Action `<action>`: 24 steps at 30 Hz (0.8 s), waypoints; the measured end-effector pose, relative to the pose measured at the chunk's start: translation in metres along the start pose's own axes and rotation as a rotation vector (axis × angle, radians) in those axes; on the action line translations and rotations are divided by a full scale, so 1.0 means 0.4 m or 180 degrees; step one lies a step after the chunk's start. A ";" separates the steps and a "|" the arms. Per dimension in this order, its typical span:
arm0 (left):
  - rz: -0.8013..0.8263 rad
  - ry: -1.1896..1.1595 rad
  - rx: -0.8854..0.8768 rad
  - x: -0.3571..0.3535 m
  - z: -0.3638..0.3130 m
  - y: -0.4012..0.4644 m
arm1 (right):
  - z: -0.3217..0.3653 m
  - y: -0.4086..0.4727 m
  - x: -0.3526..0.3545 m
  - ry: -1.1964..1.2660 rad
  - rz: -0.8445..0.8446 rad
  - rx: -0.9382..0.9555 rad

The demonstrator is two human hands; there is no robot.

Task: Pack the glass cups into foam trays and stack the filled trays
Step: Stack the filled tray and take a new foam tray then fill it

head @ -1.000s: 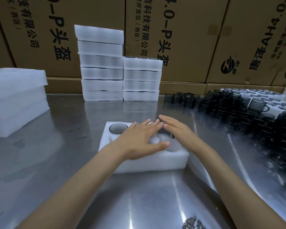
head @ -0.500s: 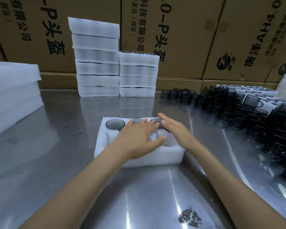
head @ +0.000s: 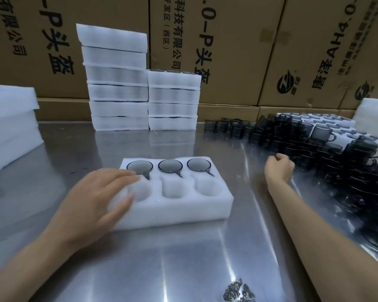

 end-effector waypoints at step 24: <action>-0.0411 -0.1361 0.1583 -0.034 0.164 -0.035 | -0.010 0.043 0.014 -0.0116 0.0124 0.0179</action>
Point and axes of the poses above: each hand's wrist, its own y-axis towards the middle knuckle, its own x-axis out of the back of the hand, z = x × y, the point moved 8 cm from there along y, towards the middle knuckle, and after that the axes turned 8 degrees about -y, right-handed, at the moved point
